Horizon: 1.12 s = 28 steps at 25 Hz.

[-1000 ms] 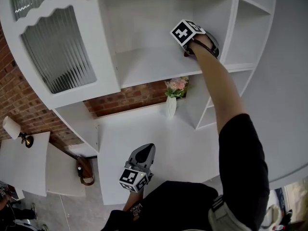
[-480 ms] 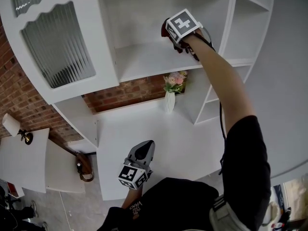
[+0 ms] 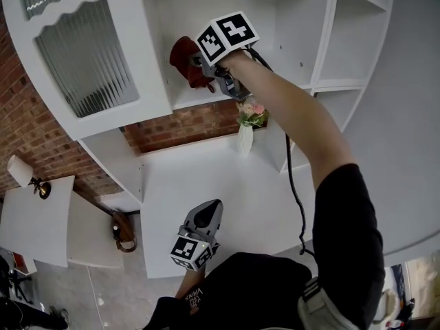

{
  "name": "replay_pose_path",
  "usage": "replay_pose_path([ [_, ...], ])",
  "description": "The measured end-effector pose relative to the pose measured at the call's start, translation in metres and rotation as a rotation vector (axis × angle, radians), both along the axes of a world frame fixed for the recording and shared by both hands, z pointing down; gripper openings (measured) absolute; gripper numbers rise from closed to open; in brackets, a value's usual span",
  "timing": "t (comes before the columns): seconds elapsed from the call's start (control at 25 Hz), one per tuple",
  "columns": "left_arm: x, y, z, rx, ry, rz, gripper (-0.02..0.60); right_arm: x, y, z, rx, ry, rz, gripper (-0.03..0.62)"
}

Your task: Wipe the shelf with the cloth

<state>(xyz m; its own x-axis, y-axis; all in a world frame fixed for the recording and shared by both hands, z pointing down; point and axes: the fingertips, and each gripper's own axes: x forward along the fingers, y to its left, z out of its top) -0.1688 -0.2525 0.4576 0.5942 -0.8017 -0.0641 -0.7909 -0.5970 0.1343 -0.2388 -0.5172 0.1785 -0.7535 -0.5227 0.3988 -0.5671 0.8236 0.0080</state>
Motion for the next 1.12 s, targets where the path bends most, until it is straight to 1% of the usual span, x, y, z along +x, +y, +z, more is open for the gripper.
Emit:
replay_pose_path([
  [0.12, -0.008, 0.005, 0.001, -0.001, 0.003, -0.03, 0.006, -0.024, 0.011, 0.011, -0.06, -0.029, -0.05, 0.06],
  [0.2, -0.013, 0.009, 0.001, -0.001, 0.006, -0.046, 0.006, -0.034, 0.015, 0.017, -0.072, -0.009, -0.061, 0.06],
  [0.32, -0.017, 0.014, 0.001, -0.003, 0.007, -0.059, 0.006, -0.039, 0.013, 0.025, -0.054, 0.054, -0.049, 0.06],
  [0.52, -0.014, 0.02, 0.004, -0.009, 0.01, -0.057, 0.006, -0.029, -0.006, 0.037, 0.033, 0.205, 0.024, 0.06],
  [0.6, -0.013, 0.022, 0.003, -0.011, 0.01, -0.052, 0.006, -0.017, -0.015, 0.043, 0.04, 0.241, 0.059, 0.06],
  [0.8, -0.012, 0.025, 0.006, -0.022, 0.006, -0.038, 0.006, 0.027, -0.032, 0.042, 0.048, 0.269, 0.15, 0.06],
  [1.12, 0.015, 0.023, 0.005, -0.023, -0.006, 0.047, 0.006, 0.133, -0.055, 0.036, 0.059, 0.33, 0.338, 0.06],
])
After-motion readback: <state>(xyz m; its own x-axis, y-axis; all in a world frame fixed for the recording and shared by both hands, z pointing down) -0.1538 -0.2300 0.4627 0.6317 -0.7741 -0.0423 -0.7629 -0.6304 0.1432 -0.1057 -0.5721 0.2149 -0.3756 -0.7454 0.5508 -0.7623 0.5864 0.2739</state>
